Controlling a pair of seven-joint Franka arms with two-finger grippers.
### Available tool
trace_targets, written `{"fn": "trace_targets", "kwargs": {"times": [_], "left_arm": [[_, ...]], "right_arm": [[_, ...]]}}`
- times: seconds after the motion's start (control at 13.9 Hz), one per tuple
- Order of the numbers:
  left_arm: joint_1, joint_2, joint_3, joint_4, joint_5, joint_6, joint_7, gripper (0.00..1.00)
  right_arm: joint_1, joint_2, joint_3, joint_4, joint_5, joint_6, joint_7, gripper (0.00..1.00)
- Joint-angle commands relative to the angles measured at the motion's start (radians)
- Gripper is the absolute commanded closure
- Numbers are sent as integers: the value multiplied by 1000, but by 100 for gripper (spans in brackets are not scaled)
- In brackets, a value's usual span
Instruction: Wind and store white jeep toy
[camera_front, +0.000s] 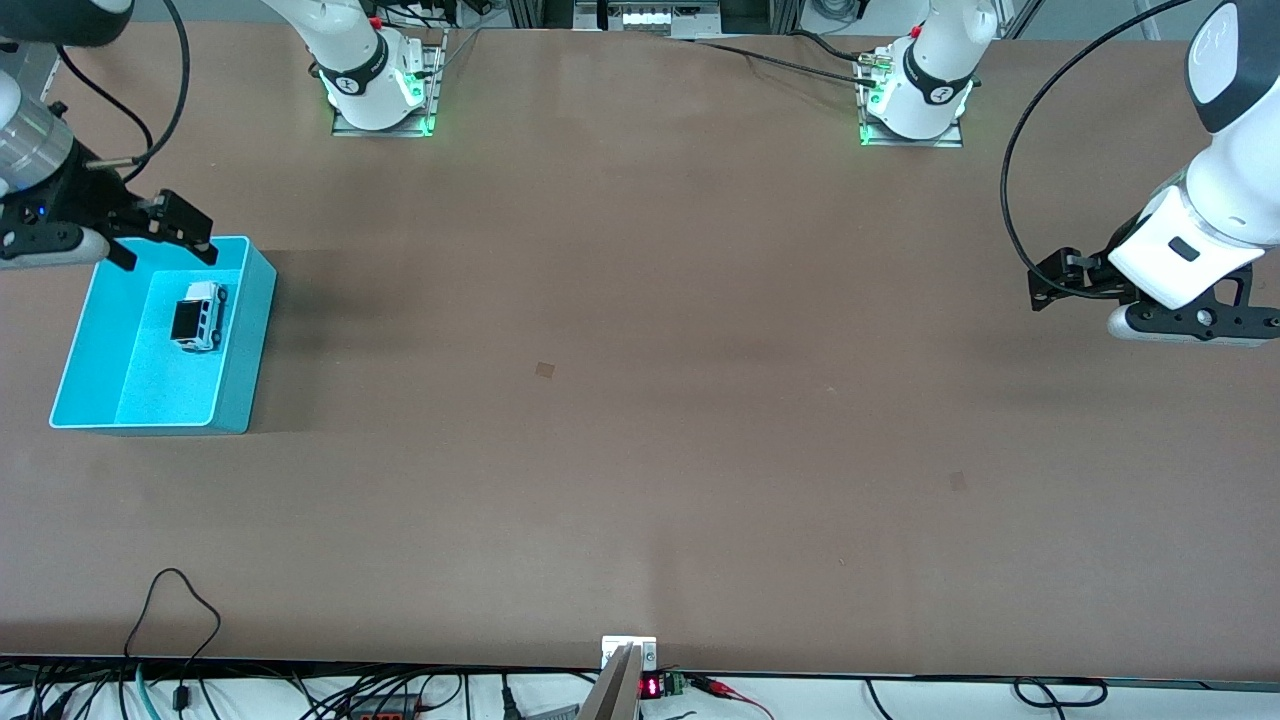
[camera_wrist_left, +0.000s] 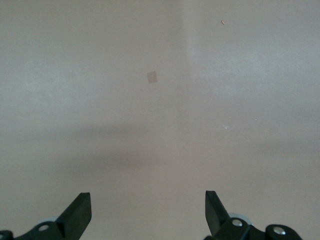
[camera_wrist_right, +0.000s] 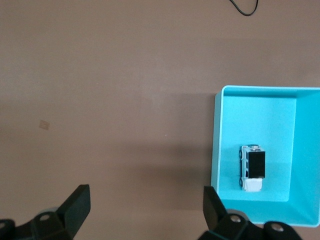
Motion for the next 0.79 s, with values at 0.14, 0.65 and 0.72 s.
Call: {"fn": "trace_targets", "kwargs": {"times": [0.14,0.65,0.72], "left_arm": [[2,12,-5,27,14,-17,21,0],[4,12,-5,27,14,-19,21,0],[2,12,-5,27,14,-19,21,0]], "right_arm": [[-33,-66,43,-8,6,-59,47,0],[-37,-44,25,26,8,-64,56,0],[-36,-27,20,49,8,-72,47,0]]}}
